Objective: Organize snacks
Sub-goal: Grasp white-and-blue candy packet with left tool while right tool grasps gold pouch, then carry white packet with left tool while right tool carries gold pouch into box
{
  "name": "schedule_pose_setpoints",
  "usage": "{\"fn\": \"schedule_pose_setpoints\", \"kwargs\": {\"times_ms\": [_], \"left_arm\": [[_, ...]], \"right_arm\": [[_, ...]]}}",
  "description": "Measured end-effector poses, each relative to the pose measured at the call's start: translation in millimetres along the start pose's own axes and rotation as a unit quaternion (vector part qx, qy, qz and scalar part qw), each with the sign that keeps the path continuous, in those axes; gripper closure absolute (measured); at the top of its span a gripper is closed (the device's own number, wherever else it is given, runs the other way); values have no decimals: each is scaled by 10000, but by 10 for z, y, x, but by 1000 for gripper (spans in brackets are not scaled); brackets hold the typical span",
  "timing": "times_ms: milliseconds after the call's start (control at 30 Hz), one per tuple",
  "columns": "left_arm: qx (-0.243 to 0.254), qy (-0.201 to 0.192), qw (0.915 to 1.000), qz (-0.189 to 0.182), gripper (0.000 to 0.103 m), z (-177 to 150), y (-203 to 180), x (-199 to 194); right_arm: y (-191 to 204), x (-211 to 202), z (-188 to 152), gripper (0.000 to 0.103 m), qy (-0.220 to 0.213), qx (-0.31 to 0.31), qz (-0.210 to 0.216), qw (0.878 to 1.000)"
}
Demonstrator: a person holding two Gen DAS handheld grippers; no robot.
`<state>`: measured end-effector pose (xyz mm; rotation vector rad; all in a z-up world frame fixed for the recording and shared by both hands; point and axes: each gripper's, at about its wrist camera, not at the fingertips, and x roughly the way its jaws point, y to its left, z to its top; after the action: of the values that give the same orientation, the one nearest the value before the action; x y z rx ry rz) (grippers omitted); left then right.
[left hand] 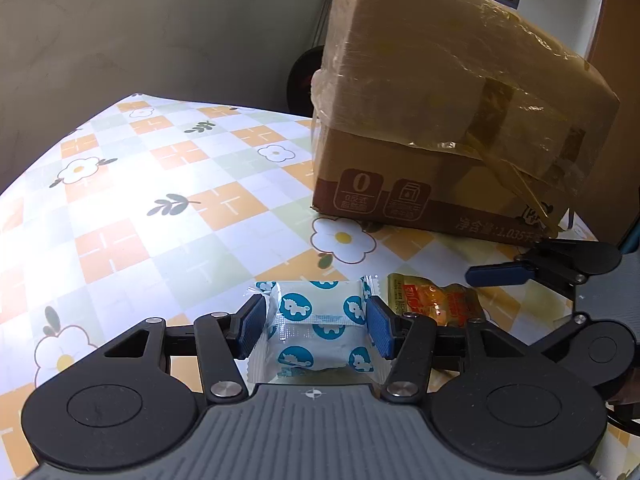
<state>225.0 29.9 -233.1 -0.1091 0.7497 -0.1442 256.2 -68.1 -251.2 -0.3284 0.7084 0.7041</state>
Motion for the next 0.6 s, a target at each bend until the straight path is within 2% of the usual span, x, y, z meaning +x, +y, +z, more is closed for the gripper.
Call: {"fn": "schedule_pose_setpoints", "kwargs": {"times_ms": [167,300,500,600], "left_arm": [[-23,42,10000,1,45,-28,-8,34],[-64,17,10000,-15,45,-45,-6,40],[-10,3,10000,-64,45,-63,-39,45],[19,-6,10000,-89,45,-80,-59,40]], "right_arm": [[-106,30,21,24,17,263,246,9993],[-154,9,-26,38,-125,372,158,9991],[-166,-123,-129,47,-260,655,-58,9975],[-185,-210,-192,49,-338,929,-219,9949]]}}
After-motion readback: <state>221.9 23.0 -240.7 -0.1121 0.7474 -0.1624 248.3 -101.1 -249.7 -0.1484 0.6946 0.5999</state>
